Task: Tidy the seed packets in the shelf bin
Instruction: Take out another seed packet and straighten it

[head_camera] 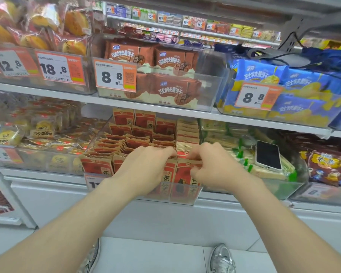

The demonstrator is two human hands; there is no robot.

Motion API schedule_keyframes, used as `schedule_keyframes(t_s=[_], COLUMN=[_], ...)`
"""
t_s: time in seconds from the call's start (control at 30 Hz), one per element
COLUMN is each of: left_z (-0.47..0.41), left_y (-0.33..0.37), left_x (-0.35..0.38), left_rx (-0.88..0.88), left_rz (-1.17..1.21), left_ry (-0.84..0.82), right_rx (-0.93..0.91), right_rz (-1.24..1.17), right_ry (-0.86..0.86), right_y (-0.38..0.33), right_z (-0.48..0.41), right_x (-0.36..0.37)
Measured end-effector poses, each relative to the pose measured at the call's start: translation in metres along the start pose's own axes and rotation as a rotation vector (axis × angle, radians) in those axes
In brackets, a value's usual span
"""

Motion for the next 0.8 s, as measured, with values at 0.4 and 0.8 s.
schedule_keyframes(t_s=[0.4,0.8], left_z=[-0.003,0.000], left_y=[0.008,0.009], left_x=[0.006,-0.041], left_rx=[-0.157,-0.277], left_rz=[-0.110,0.325], left_ry=[-0.037,0.191], right_rx=[-0.089,-0.150], right_rz=[0.157,-0.758], right_ry=[-0.035,0.769], right_y=[-0.002,0.018], right_z=[0.004,0.038], right_x=[-0.002,-0.087])
Point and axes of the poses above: each hand's wrist, its own z-axis away from the middle knuckle, its own x-axis out of the palm, y = z × x, the point moved 8 cm from there along -z, towards the middle knuckle, and after that the axes turned 3 degrees about -y, right-handed, at the moved point
